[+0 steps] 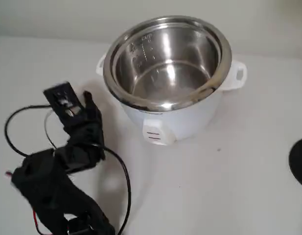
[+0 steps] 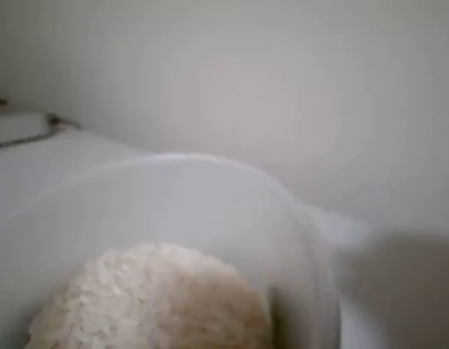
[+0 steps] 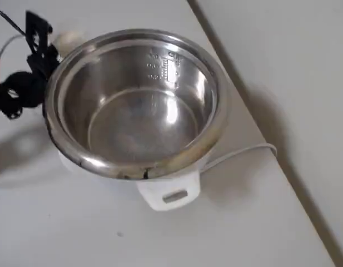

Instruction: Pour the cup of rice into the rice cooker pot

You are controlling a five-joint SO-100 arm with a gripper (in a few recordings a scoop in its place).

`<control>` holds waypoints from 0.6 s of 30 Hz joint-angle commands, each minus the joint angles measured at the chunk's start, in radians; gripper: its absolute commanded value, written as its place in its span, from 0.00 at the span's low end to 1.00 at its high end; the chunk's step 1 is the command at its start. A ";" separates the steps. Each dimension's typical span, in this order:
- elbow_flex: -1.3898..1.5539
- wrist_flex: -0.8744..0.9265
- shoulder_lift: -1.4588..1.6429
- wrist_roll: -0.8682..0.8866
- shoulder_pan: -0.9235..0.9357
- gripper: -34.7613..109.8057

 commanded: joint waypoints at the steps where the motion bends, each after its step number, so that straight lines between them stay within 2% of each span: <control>1: -0.018 0.172 0.279 0.025 -0.012 0.33; 10: -0.149 0.609 0.601 0.152 0.066 0.33; 18: -0.439 0.960 0.676 0.356 0.189 0.33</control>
